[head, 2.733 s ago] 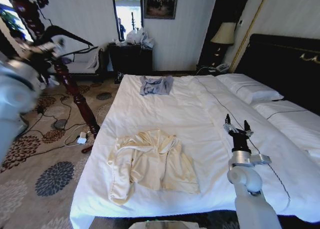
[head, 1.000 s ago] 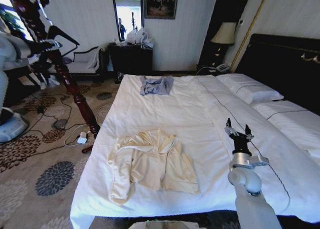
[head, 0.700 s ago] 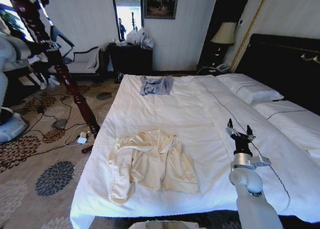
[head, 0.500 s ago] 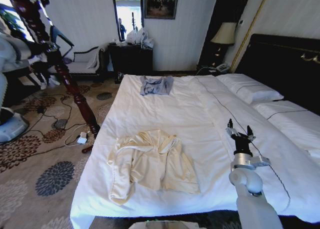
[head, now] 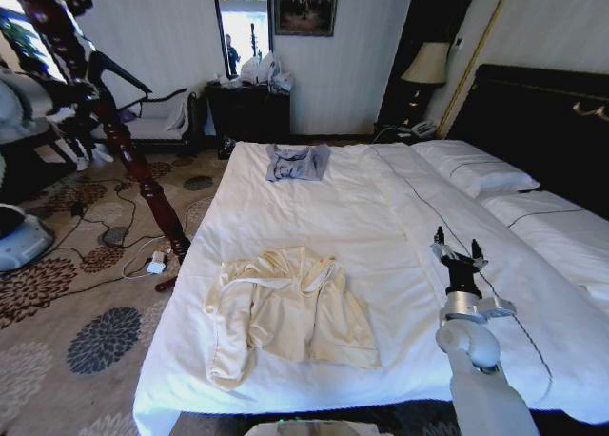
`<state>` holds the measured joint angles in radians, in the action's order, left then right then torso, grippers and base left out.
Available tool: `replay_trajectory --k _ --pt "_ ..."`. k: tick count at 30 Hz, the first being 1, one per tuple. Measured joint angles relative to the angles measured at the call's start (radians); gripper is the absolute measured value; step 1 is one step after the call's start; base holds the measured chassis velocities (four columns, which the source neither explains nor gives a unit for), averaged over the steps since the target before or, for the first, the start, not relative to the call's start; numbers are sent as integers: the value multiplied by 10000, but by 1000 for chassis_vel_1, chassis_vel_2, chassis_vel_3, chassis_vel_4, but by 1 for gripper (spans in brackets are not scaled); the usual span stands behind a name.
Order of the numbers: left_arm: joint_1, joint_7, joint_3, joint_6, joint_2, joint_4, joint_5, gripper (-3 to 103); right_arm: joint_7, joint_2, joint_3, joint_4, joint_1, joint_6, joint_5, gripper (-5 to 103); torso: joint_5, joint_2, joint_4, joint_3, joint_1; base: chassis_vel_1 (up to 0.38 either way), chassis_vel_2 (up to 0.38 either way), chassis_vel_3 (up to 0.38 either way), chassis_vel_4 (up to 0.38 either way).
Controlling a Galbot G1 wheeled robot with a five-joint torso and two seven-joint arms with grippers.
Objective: Pick up the clothes from the bed and hang them on the clothes hanger.
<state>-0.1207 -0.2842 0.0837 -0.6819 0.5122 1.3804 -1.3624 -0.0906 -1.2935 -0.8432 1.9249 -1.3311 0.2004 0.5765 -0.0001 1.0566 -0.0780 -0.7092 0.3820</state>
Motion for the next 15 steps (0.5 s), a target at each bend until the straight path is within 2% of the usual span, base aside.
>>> replay_trajectory --k 3,8,15 --pt "44 422 99 480 -141 35 105 18 -9 -41 40 58 -27 -1 -44 100 0 0 11 1 -2 0 0 0 0" --pt "119 728 217 792 -277 231 112 18 -16 -80 45 164 -134 -2 -82 100 0 0 1 1 -2 0 0 0 0" --pt "751 1132 745 1078 -533 968 -61 18 -16 -144 -8 257 -284 16 -133 100 1 1 2 1 -2 0 0 0 0"
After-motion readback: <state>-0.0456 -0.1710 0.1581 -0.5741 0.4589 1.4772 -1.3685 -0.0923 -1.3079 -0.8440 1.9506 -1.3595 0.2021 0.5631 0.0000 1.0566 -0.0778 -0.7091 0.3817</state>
